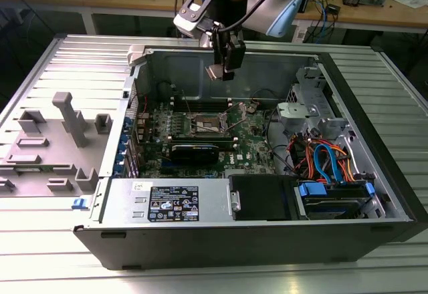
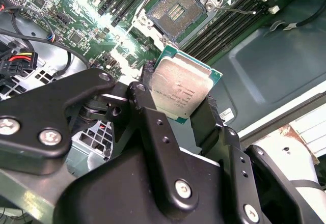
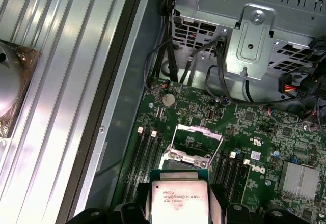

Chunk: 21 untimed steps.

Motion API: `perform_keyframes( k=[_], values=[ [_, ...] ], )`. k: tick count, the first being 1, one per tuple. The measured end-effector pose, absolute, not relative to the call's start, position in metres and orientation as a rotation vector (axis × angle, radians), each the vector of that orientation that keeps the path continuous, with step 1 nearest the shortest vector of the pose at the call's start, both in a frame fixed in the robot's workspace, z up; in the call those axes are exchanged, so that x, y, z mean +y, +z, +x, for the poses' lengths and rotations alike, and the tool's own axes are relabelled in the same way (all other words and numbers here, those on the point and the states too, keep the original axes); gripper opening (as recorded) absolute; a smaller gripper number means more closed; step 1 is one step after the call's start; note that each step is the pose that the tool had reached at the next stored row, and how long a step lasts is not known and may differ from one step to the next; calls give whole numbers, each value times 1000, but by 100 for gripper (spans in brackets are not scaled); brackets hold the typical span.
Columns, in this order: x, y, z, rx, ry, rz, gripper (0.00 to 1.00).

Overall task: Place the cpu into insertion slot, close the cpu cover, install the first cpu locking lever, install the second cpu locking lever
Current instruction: 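Place the cpu into insertion slot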

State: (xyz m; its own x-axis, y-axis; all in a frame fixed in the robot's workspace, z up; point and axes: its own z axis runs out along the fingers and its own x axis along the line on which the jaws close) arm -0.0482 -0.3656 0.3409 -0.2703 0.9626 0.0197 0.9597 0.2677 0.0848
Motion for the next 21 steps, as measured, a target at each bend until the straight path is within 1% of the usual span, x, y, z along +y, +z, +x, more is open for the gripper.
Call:
perform_keyframes(
  k=[7,14,21],
  values=[
    [-366,340,-52,2470,124,1879,54],
    [-366,331,-52,2350,120,2020,54],
    [-366,325,-61,2332,119,2039,54]
  ],
)
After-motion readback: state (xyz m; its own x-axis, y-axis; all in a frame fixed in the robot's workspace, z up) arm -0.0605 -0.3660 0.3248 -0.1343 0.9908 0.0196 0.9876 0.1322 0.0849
